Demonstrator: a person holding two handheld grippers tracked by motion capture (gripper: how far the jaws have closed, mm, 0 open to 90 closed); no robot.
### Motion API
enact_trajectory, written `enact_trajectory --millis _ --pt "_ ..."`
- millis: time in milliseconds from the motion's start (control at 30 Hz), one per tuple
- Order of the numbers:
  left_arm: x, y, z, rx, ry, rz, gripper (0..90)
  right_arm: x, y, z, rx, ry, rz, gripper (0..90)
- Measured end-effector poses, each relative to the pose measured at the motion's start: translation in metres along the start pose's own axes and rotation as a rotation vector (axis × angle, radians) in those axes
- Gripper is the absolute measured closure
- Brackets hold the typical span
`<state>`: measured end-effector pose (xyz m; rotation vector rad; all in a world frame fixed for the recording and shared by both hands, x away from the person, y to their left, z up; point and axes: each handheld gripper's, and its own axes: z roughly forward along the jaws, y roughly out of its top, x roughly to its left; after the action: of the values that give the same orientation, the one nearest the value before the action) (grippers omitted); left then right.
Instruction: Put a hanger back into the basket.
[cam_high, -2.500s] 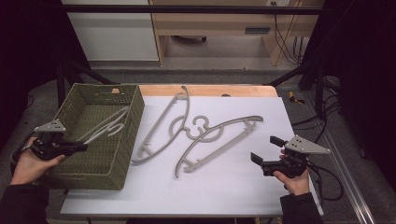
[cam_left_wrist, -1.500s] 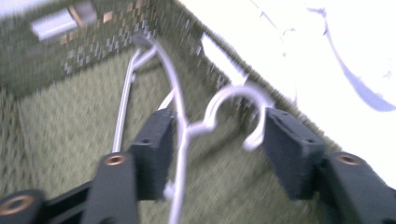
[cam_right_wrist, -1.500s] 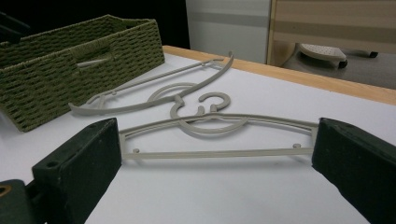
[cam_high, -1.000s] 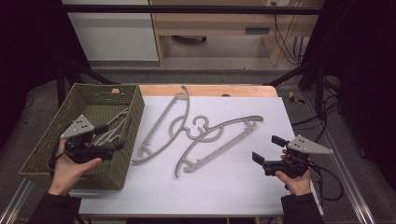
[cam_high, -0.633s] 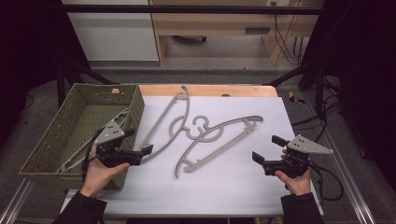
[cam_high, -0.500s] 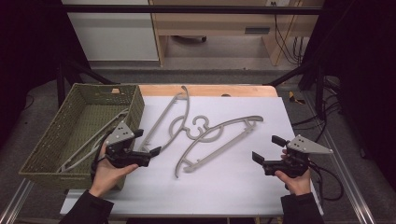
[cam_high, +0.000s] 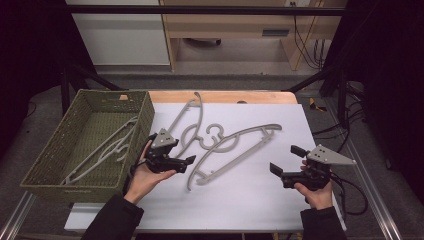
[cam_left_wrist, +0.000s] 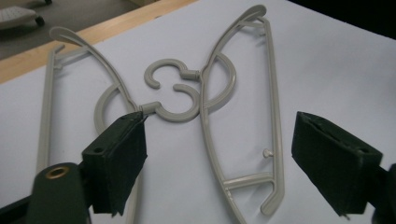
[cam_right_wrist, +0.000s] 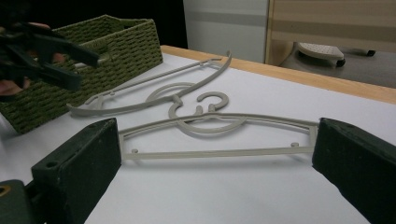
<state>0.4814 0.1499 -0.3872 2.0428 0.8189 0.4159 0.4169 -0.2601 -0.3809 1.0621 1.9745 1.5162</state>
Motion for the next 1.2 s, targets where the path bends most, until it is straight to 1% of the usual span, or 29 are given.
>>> enact_trajectory --millis 67,100,133,167,233,300,333,400,467,500,633,700,833,900,933,1000,1033,1100,1133,1167,1200 --pt "0.000 0.000 0.013 0.024 0.006 -0.004 21.0 0.000 0.000 0.000 0.000 0.005 -0.002 1.5" --pt "0.000 0.000 0.018 0.035 0.006 -0.009 22.7 0.000 0.000 0.000 0.003 -0.001 -0.004 1.5" --pt "0.000 0.000 0.027 0.060 0.012 -0.009 24.2 0.000 0.000 0.000 0.003 -0.002 -0.005 1.5" --pt "0.000 -0.001 0.030 0.066 0.016 -0.009 26.3 -0.001 0.000 -0.001 0.002 0.004 -0.005 1.6" --pt "0.000 -0.003 0.042 0.108 0.020 -0.006 29.8 0.000 0.000 -0.001 0.003 0.003 -0.006 1.6" --pt "0.001 -0.005 0.051 0.139 0.021 0.002 34.5 0.000 0.000 0.000 0.003 0.001 -0.004 1.6" --pt "0.001 -0.007 0.055 0.153 0.025 -0.002 36.8 0.000 0.000 0.000 0.004 0.003 -0.004 1.6" --pt "0.002 -0.009 0.063 0.176 0.017 -0.010 41.9 0.000 0.000 0.001 0.004 0.007 -0.007 1.6" --pt "0.002 -0.012 0.070 0.196 0.022 -0.007 46.0 0.001 0.000 0.002 0.007 0.004 -0.004 1.6" --pt "0.003 -0.012 0.073 0.209 0.021 -0.002 48.9 0.001 0.000 0.002 0.008 0.006 -0.003 1.6" --pt "-0.001 -0.016 0.082 0.240 0.006 -0.008 56.2 0.001 -0.001 0.003 0.012 0.009 -0.005 1.6" --pt "-0.004 -0.018 0.087 0.261 -0.003 0.000 60.1 0.001 -0.001 0.003 0.014 0.011 -0.005 1.6" --pt "-0.009 -0.019 0.094 0.312 0.012 0.024 66.4 0.001 -0.001 0.003 0.015 0.014 -0.008 1.6" --pt "-0.011 -0.021 0.098 0.333 0.027 0.034 68.4 0.001 -0.001 0.004 0.014 0.013 -0.006 1.6" --pt "-0.012 -0.022 0.101 0.355 0.040 0.036 69.6 0.001 -0.001 0.004 0.014 0.014 -0.006 1.6" --pt "-0.010 -0.022 0.100 0.352 0.041 0.022 71.4 0.001 -0.001 0.004 0.015 0.014 -0.006 1.6" --pt "-0.010 -0.022 0.100 0.352 0.047 0.012 76.0 0.001 -0.001 0.004 0.014 0.014 -0.006 1.6" --pt "-0.009 -0.022 0.100 0.358 0.044 -0.004 76.7 0.001 -0.001 0.004 0.014 0.015 -0.006 1.6" --pt "-0.010 -0.022 0.100 0.358 0.051 -0.010 76.7 0.001 -0.001 0.004 0.014 0.015 -0.006 1.6" --pt "-0.011 -0.023 0.100 0.352 0.069 -0.014 77.1 0.001 -0.001 0.004 0.014 0.015 -0.006 1.6" --pt "-0.013 -0.023 0.099 0.360 0.078 -0.018 78.3 0.001 -0.001 0.003 0.015 0.015 -0.005 1.6"
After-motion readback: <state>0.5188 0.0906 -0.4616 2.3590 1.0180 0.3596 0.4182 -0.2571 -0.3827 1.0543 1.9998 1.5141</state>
